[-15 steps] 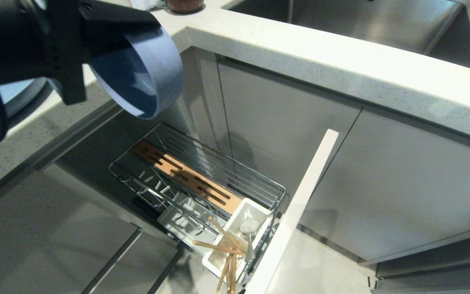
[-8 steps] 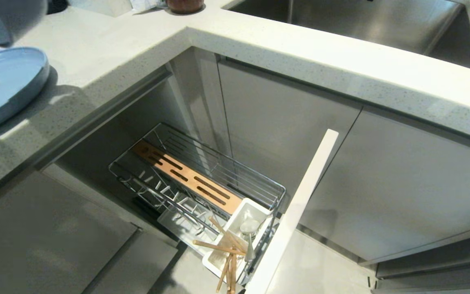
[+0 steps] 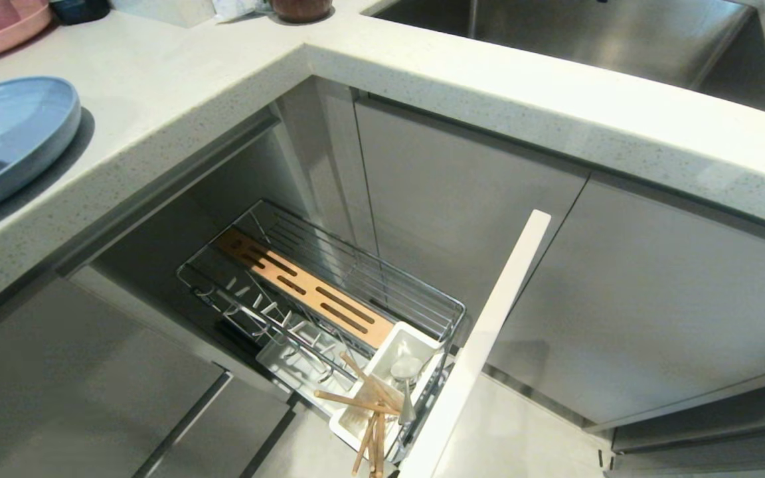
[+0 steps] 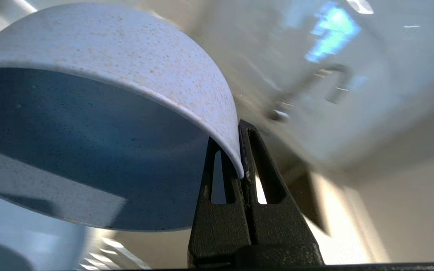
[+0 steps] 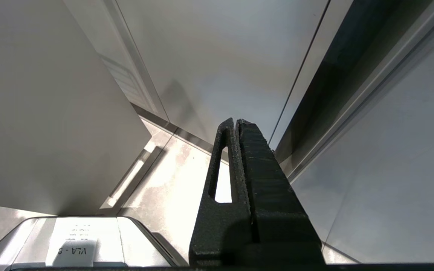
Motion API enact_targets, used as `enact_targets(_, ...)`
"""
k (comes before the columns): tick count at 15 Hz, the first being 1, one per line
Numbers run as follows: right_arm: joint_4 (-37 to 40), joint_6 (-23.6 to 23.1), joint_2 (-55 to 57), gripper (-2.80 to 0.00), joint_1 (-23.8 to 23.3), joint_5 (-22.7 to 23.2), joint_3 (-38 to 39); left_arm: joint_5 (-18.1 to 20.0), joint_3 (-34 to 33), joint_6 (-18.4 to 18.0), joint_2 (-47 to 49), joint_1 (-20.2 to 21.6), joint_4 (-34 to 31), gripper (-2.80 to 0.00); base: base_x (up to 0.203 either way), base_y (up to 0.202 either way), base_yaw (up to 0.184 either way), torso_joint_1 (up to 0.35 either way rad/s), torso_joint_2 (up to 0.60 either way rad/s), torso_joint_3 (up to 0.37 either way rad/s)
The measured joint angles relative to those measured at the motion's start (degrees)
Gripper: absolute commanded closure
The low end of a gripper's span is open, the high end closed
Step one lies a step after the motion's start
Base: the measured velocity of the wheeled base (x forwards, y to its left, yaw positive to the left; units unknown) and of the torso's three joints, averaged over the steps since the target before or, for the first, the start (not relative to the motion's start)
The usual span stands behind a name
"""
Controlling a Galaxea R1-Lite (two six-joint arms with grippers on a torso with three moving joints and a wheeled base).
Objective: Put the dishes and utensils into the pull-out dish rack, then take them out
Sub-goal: Take the bowl out of the cupboard
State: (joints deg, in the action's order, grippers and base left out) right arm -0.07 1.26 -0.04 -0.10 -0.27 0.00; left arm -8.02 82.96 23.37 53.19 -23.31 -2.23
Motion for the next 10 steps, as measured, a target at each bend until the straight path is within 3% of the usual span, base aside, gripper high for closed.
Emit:
enact_targets(3, 0.0, -0.02, -0.01, 0.0, 0.0, 0.0, 0.0, 0.06, 1.27, -2.54, 1.27, 5.53, -4.76, 0.0, 0.0, 0.0, 0.0, 0.0, 0.0, 0.0)
enact_targets(7, 0.0, -0.02, -0.01, 0.0, 0.0, 0.0, 0.0, -0.72, 8.46, -2.6, 5.29, 7.39, -18.56, 0.0, 0.0, 0.0, 0.0, 0.0, 0.0, 0.0)
enact_targets(10, 0.0, 0.0, 0.01, 0.0, 0.0, 0.0, 0.0, -6.35, 12.34, -2.71, 8.89, 8.0, -26.39, 0.0, 0.0, 0.0, 0.0, 0.0, 0.0, 0.0)
